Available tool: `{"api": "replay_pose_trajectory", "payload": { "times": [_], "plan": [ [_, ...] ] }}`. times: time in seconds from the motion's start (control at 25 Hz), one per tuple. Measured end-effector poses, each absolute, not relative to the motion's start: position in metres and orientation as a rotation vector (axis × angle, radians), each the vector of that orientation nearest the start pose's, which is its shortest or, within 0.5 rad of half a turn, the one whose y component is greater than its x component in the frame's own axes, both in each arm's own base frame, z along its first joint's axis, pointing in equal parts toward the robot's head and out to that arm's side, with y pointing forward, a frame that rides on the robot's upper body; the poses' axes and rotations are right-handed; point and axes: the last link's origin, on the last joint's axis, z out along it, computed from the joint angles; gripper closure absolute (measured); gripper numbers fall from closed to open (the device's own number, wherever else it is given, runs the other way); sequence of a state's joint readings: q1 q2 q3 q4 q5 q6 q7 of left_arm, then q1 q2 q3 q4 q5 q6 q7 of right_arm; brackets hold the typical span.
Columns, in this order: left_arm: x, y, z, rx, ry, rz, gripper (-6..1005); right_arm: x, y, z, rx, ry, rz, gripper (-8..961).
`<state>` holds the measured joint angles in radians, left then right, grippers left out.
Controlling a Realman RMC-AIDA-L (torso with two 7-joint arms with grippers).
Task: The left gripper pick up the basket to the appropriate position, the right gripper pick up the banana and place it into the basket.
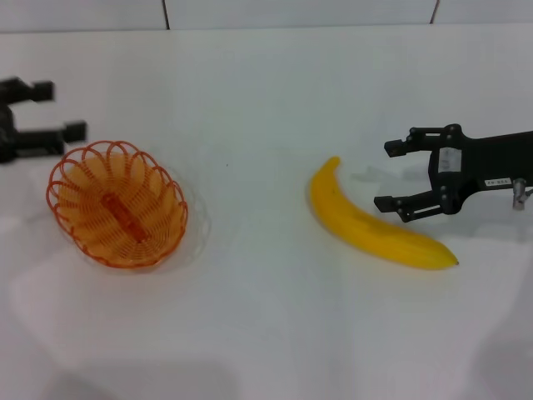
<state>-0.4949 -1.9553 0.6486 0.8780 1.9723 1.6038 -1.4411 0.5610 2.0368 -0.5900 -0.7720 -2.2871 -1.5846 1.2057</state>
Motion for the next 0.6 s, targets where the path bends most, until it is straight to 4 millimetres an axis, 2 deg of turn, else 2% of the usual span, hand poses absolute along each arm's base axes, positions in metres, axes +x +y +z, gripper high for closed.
{"api": "replay_pose_trajectory", "payload": {
  "times": [0.16, 0.28, 0.36, 0.6],
  "plan": [
    [-0.276, 0.368, 0.119, -2.503, -0.624, -0.496, 92, 0.285, 0.339, 0.032, -2.805, 0.283, 0.288, 49],
    [-0.280, 0.381, 0.130, -2.459, -0.736, -0.402, 92, 0.285, 0.339, 0.032, -2.805, 0.281, 0.288, 49],
    [-0.282, 0.388, 0.132, -2.455, -0.792, -0.323, 92, 0.285, 0.339, 0.032, -2.806, 0.280, 0.288, 49],
    [-0.281, 0.403, 0.120, -2.477, -0.877, -0.128, 93, 0.281, 0.342, 0.032, -2.809, 0.268, 0.292, 49]
  ]
}}
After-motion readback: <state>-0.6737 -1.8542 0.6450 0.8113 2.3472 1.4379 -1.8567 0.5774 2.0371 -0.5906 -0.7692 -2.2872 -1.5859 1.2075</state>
